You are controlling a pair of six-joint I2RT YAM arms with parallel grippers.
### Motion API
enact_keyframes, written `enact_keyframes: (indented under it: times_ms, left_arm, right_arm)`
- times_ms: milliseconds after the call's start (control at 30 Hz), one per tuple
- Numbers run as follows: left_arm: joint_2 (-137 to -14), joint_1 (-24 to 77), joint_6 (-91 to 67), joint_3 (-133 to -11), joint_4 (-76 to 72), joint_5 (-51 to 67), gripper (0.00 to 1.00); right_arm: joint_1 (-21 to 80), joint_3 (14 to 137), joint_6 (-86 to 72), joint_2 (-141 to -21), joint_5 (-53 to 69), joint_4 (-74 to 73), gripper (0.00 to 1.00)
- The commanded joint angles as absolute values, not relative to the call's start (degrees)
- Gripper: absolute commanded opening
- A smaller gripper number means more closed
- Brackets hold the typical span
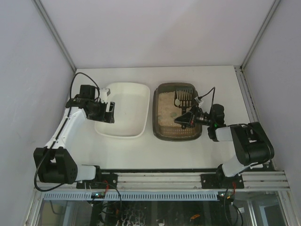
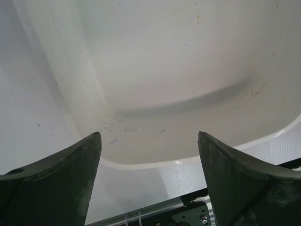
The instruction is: Clean the litter box
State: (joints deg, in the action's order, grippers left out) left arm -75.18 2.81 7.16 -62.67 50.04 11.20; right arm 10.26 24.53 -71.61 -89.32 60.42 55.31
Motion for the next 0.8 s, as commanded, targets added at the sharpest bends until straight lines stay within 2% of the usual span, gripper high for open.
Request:
enact_keyframes:
  times_ms: [0, 100, 167, 233, 400, 533, 700, 767]
  left_arm:
    - [-76.1, 0.4, 9.0, -62.9, 49.3, 15.3, 0.87]
    - [-76.0, -4.2, 13.4, -64.7, 54.0, 26.8, 0.89]
    - [-76.0, -7.2, 15.8, -66.2, 57.3, 33.3, 0.93]
    - [-76.2, -10.2, 15.1, -67.2, 58.0, 33.7, 1.00]
    - [-79.5, -17.9, 12.6, -73.0, 60.2, 33.5, 1.00]
    - [-84.7, -22.5, 11.3, -80.1, 64.6, 34.2, 1.00]
    - [-92.2, -27.9, 16.4, -87.0, 75.7, 48.3, 1.00]
    - [-94.1, -28.6, 15.5, -87.8, 76.4, 47.1, 1.00]
  right_arm:
    - [12.4, 26.5, -68.3, -87.3, 60.3, 53.0, 0.00]
    - [15.2, 26.6, -66.0, -85.4, 58.3, 49.1, 0.00]
    - [17.3, 27.3, -63.8, -82.5, 56.4, 43.8, 0.00]
    - [20.0, 30.1, -58.8, -80.0, 54.3, 34.9, 0.00]
    - [28.3, 42.0, -48.2, -79.0, 47.8, 14.0, 0.00]
    - [35.0, 54.8, -40.8, -83.7, 39.9, -2.0, 0.00]
    - [41.1, 70.7, -33.2, -93.6, 28.0, -20.8, 0.00]
    - [42.9, 76.1, -30.2, -97.2, 22.6, -27.7, 0.00]
